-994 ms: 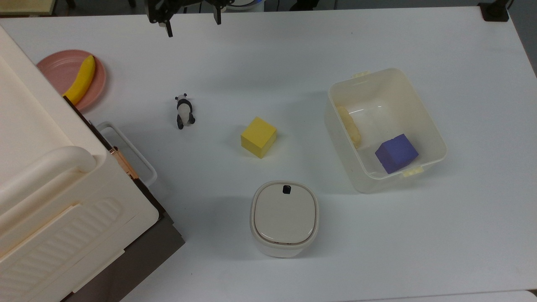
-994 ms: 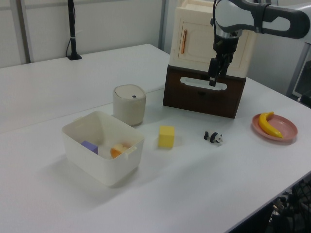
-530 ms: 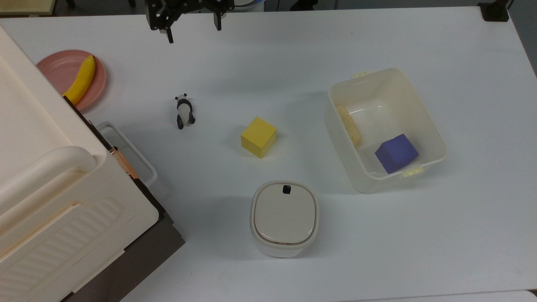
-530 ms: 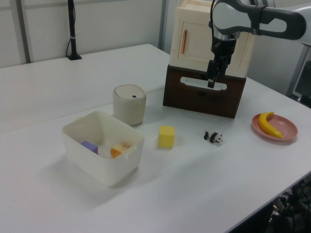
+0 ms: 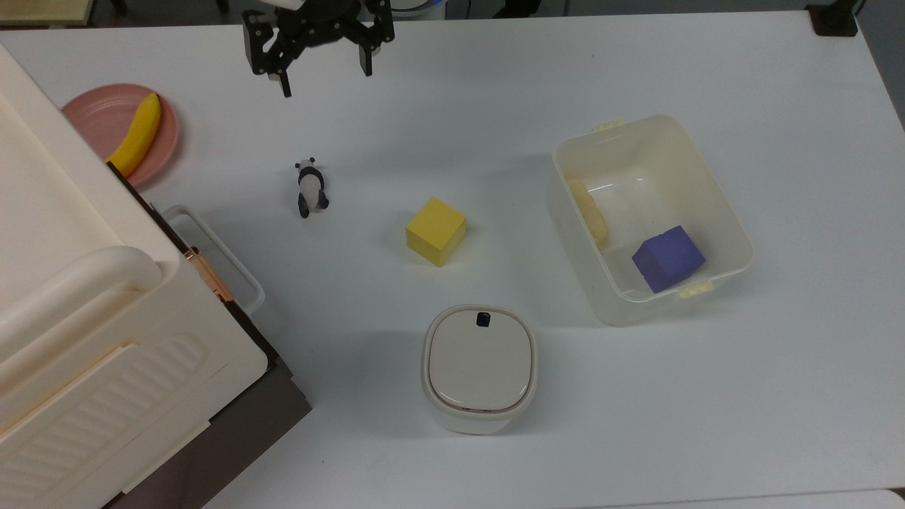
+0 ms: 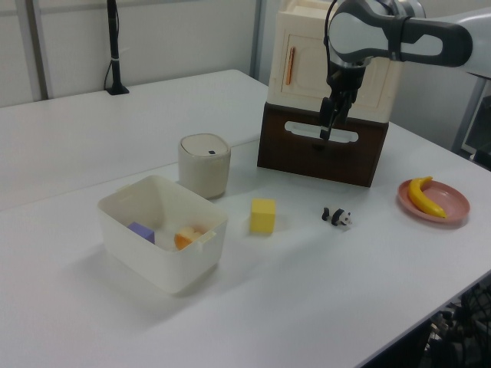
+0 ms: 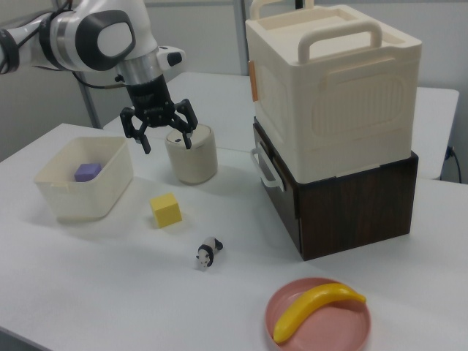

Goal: Slide the drawer open
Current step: 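Move the open gripper toward the drawer handle of the wooden unit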

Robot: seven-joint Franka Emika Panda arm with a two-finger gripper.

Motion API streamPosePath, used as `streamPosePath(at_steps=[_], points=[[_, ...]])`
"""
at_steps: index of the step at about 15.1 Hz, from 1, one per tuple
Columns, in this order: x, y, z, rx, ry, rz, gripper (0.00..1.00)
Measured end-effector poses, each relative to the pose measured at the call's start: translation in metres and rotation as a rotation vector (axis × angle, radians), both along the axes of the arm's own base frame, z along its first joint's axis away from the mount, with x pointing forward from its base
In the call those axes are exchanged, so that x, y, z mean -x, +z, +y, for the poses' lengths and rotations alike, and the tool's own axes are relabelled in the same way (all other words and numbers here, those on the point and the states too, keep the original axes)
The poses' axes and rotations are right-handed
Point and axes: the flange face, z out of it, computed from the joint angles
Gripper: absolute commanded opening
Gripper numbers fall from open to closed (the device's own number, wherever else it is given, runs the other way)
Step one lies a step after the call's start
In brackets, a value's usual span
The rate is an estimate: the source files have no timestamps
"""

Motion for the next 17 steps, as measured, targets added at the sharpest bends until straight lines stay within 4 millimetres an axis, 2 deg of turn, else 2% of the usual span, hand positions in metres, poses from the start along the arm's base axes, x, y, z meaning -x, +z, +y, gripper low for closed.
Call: streamPosePath(at_steps=[5, 10, 14, 17], points=[[-0.022, -0.013, -0.001, 0.009, 0.007, -0.052, 1.0], [-0.046, -0.043, -0.002, 0.03, 0.021, -0.086, 1.0], [-0.056, -0.066, -0.007, 0.095, 0.049, -0.066, 1.0], [-0.067, -0.075, -0.018, 0.132, 0.079, -0.084, 1.0]])
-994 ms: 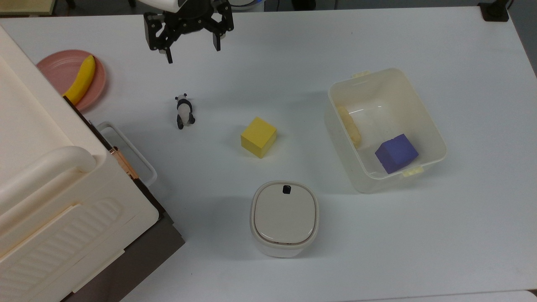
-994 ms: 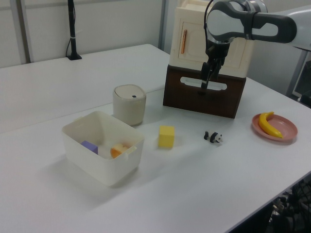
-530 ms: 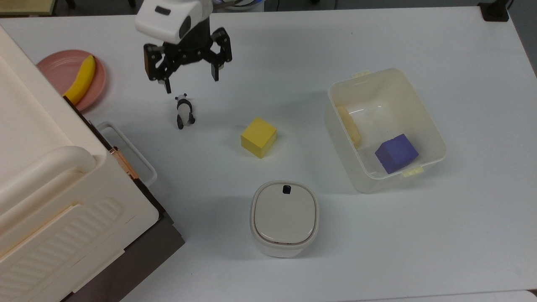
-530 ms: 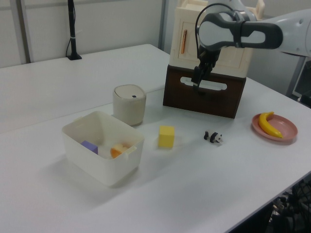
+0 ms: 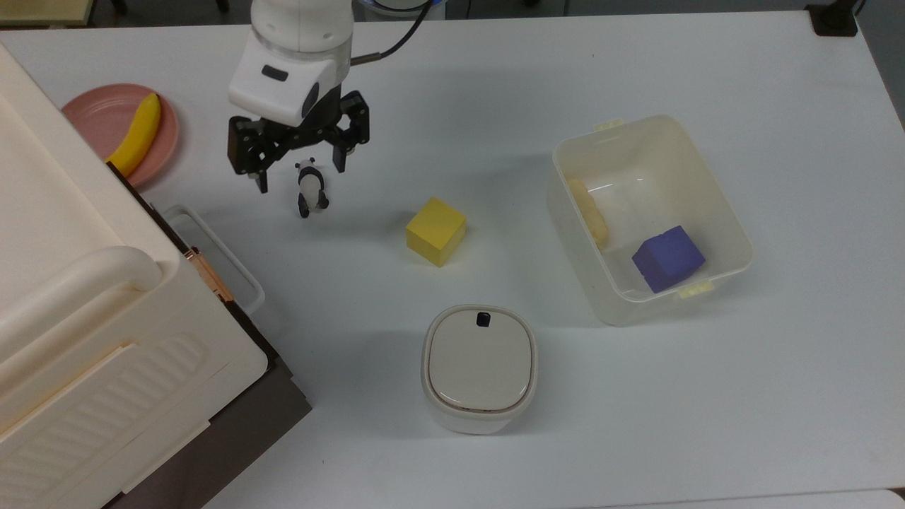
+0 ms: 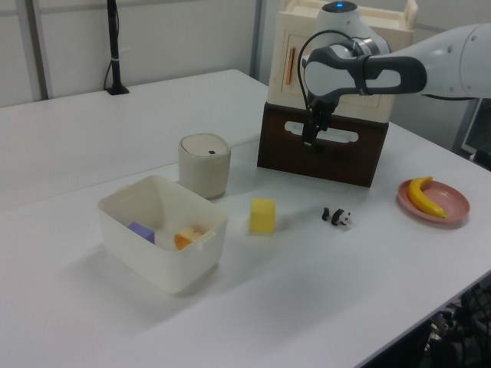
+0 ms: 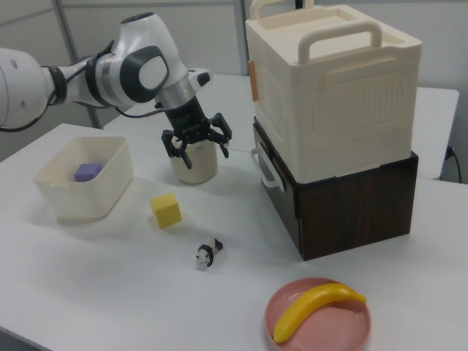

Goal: Slide the drawer open
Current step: 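Move the open gripper toward the drawer handle of the wooden unit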

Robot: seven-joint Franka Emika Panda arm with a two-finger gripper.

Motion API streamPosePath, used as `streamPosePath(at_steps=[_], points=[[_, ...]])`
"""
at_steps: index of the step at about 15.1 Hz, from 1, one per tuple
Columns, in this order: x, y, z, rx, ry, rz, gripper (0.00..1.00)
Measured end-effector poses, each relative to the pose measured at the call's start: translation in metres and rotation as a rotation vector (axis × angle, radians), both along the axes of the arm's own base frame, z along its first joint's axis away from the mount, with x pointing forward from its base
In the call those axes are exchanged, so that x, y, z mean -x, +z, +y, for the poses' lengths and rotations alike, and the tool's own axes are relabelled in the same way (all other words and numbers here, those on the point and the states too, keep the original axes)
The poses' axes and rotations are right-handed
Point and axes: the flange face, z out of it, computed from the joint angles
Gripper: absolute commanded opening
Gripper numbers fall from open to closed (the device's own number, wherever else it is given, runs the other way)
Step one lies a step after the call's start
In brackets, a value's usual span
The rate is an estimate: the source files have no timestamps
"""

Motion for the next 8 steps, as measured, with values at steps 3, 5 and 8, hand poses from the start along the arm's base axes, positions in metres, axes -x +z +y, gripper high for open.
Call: streamPosePath(at_steps=[3, 5, 8], points=[[-0.008, -0.011, -0.019, 0.014, 0.044, -0.014, 1.0], [-0.012, -0.017, -0.027, 0.021, 0.076, -0.016, 1.0], [-0.018, -0.025, -0.04, 0.031, 0.108, -0.039, 1.0]])
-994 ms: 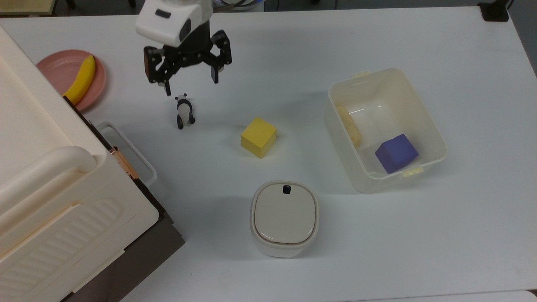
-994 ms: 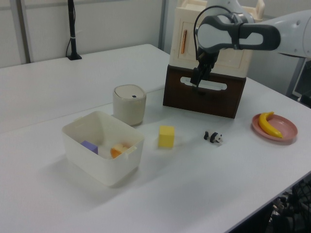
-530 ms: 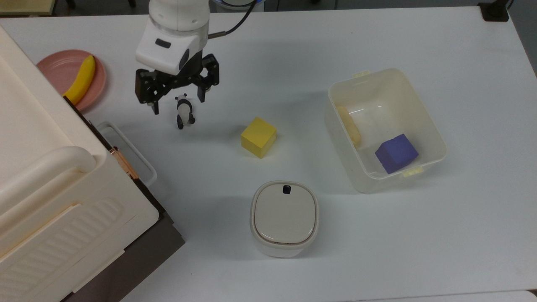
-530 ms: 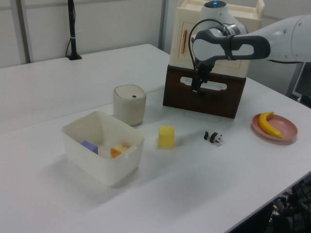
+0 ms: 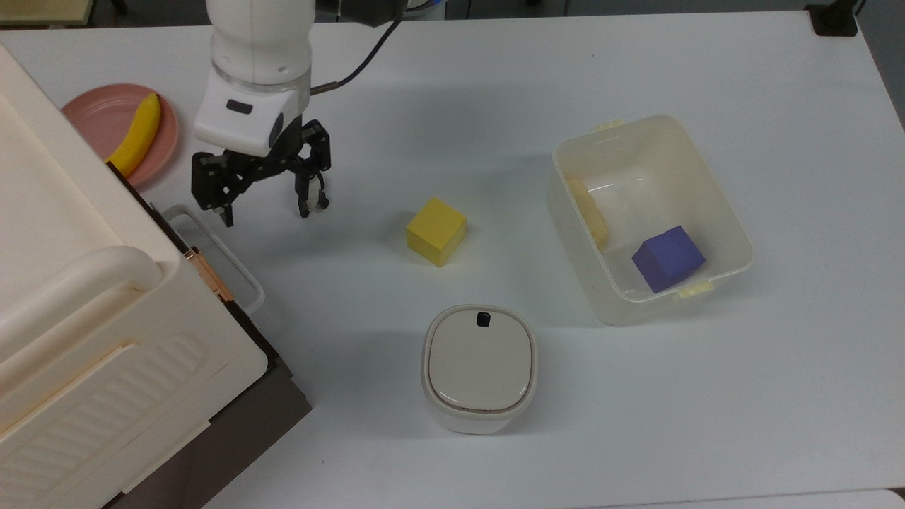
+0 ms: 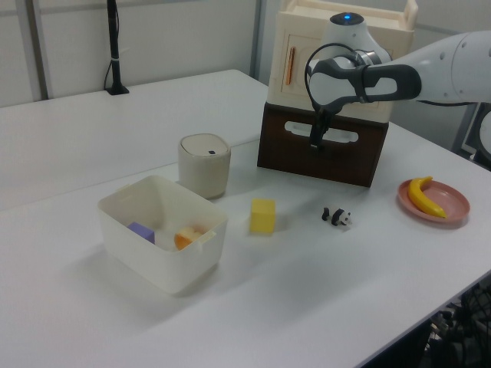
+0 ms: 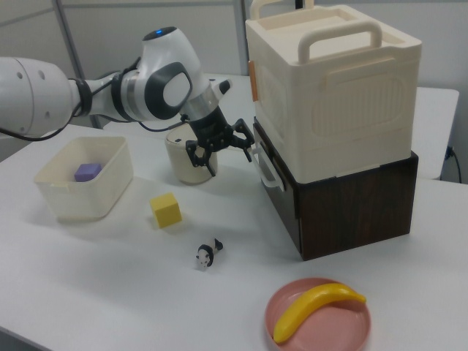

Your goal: Slide the drawer open

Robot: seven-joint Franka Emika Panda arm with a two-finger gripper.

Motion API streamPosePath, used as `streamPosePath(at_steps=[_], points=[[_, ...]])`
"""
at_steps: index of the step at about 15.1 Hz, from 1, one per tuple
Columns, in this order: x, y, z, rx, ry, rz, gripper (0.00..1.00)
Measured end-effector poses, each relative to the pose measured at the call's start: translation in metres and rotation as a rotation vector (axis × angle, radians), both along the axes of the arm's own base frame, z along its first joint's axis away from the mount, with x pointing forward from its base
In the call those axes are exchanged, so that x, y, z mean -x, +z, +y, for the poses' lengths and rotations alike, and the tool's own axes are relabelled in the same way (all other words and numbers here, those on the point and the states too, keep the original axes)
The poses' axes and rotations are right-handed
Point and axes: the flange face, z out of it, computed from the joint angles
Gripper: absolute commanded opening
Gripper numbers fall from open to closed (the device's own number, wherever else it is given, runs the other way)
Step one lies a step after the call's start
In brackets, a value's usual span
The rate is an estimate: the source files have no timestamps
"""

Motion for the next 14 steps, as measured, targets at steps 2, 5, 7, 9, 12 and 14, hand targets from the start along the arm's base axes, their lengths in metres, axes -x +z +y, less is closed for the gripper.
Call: streamPosePath(at_steps=[2, 5, 7, 9, 12, 14], points=[[-0.003, -0.007, -0.008, 0.004, 0.008, -0.01, 1.0], [-0.007, -0.014, -0.014, 0.004, 0.006, -0.022, 1.0], [-0.01, -0.018, -0.017, 0.004, 0.006, -0.032, 1.0], [-0.014, -0.018, -0.018, 0.005, 0.006, -0.04, 1.0], [-0.017, -0.017, -0.02, 0.006, 0.004, -0.046, 1.0], [-0.018, -0.018, -0.022, 0.006, 0.003, -0.045, 1.0]])
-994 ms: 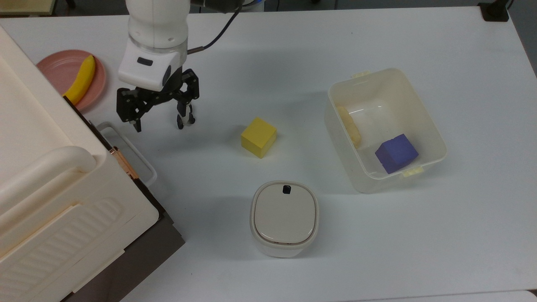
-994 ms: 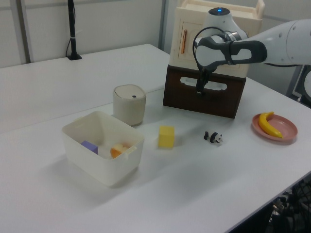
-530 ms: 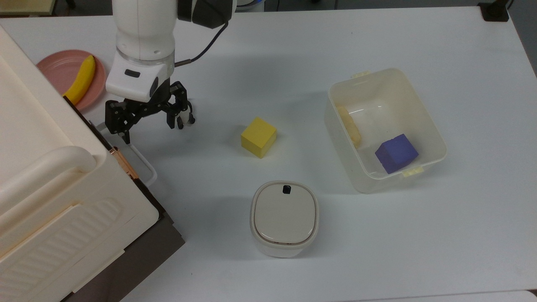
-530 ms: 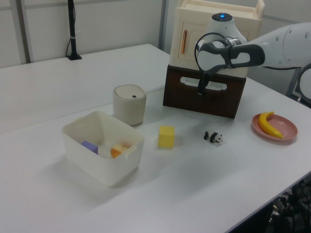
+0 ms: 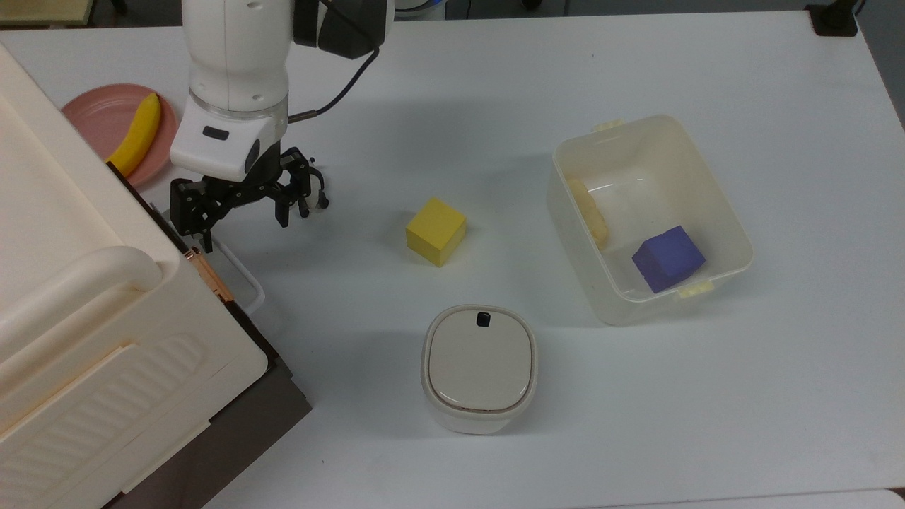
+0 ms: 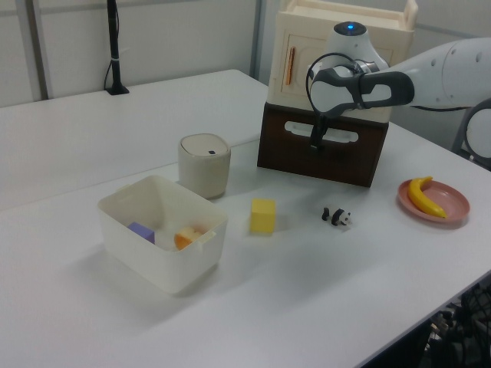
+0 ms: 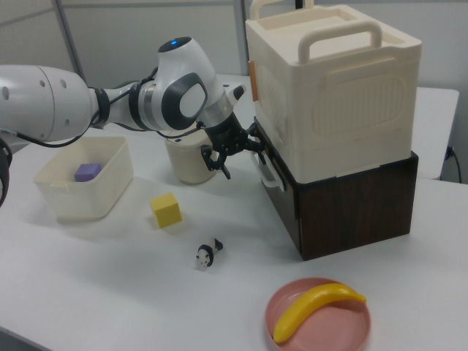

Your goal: Slide the drawer open

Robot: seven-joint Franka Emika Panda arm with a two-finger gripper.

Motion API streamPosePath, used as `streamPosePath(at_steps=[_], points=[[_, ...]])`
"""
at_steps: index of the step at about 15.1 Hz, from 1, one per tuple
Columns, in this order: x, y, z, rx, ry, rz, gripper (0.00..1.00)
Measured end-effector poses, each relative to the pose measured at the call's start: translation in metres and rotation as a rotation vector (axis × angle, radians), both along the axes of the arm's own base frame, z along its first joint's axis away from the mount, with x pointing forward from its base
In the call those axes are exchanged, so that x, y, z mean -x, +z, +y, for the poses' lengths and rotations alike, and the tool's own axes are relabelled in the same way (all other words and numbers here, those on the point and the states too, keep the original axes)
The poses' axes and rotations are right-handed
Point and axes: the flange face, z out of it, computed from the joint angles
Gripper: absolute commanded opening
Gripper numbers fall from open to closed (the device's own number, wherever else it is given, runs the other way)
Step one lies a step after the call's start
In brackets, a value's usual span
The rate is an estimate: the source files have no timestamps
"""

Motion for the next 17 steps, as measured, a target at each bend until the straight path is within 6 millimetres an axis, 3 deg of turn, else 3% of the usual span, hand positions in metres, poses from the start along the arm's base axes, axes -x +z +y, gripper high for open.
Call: streamPosePath(at_steps=[6, 17], points=[[-0.003, -0.011, -0.001, -0.002, 0.0, 0.01, 1.0], [-0.007, -0.009, -0.005, 0.0, -0.003, -0.008, 1.0]])
